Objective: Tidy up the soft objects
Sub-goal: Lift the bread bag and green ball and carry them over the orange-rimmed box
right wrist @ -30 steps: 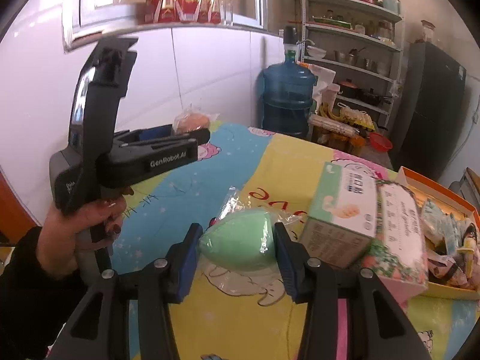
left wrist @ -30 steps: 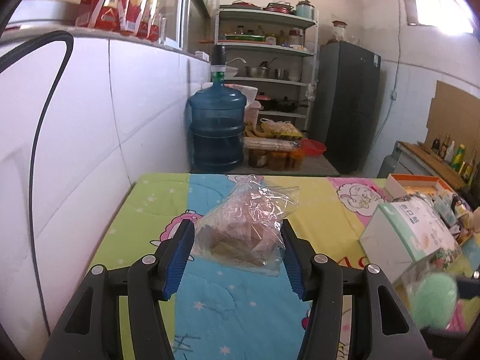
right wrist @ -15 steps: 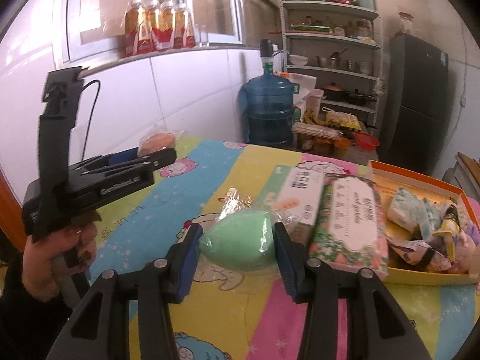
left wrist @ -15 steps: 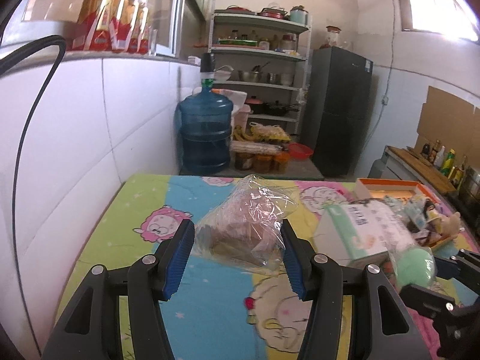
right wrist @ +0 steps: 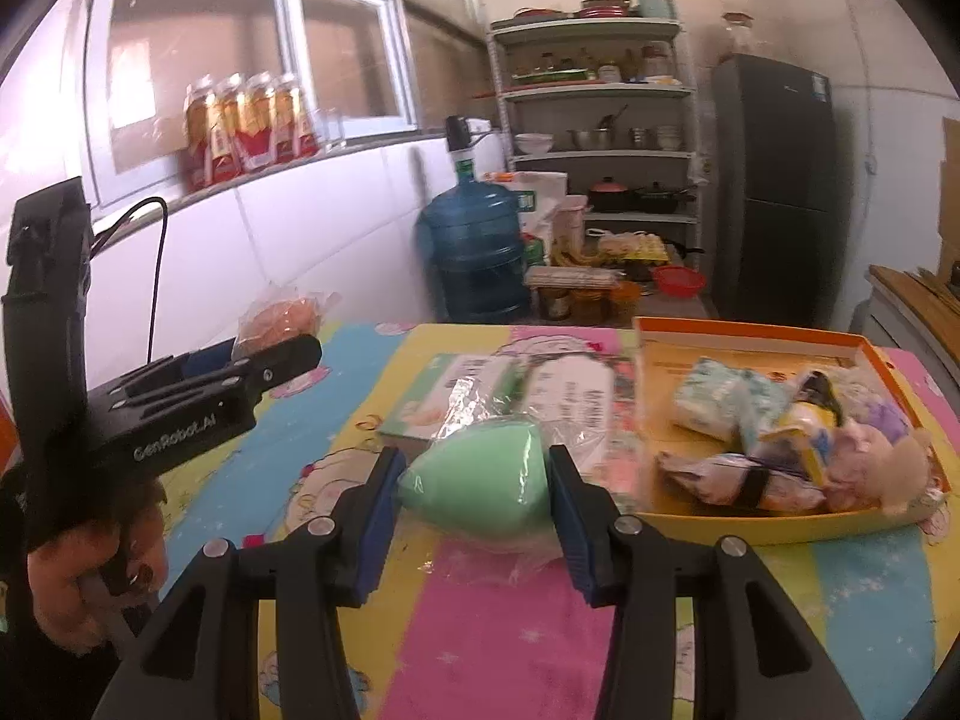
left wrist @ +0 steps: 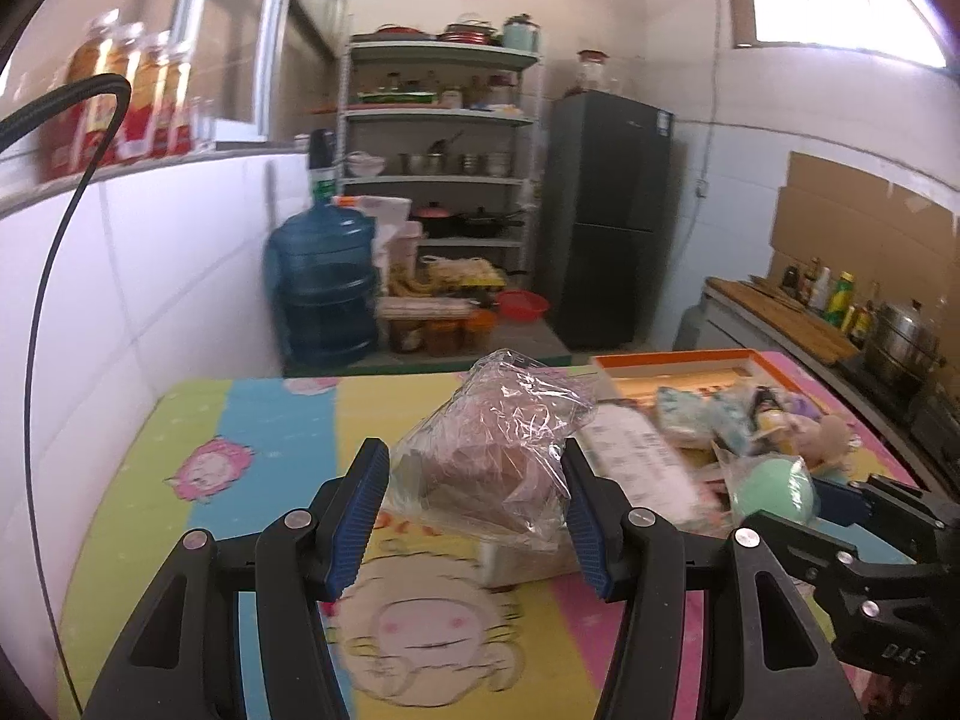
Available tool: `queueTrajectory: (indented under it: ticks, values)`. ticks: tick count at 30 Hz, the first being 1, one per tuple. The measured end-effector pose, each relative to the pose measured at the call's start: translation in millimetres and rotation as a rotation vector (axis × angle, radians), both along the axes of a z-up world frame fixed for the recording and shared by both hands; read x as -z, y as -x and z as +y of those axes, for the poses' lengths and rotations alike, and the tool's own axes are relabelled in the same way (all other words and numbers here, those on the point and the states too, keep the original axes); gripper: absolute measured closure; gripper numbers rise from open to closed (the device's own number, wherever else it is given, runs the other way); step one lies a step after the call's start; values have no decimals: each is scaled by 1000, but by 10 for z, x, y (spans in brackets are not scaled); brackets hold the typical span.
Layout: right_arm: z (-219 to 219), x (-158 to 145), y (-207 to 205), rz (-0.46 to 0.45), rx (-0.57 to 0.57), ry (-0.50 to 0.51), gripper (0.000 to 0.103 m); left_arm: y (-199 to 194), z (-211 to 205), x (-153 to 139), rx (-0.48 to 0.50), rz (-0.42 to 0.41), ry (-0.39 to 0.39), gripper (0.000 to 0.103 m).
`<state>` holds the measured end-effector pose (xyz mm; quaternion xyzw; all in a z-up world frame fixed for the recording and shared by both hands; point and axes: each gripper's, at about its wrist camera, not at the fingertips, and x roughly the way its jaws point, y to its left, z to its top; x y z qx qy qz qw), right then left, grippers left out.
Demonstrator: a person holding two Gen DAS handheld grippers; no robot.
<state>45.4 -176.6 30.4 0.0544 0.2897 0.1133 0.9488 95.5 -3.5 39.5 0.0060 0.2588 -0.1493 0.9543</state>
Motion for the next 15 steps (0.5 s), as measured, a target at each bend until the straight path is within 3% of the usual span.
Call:
queueTrajectory:
  ticks: [15]
  values:
    - [-898,-74,179,-67,142,-24,55,75,-1046,-103,148,-19,-11,45]
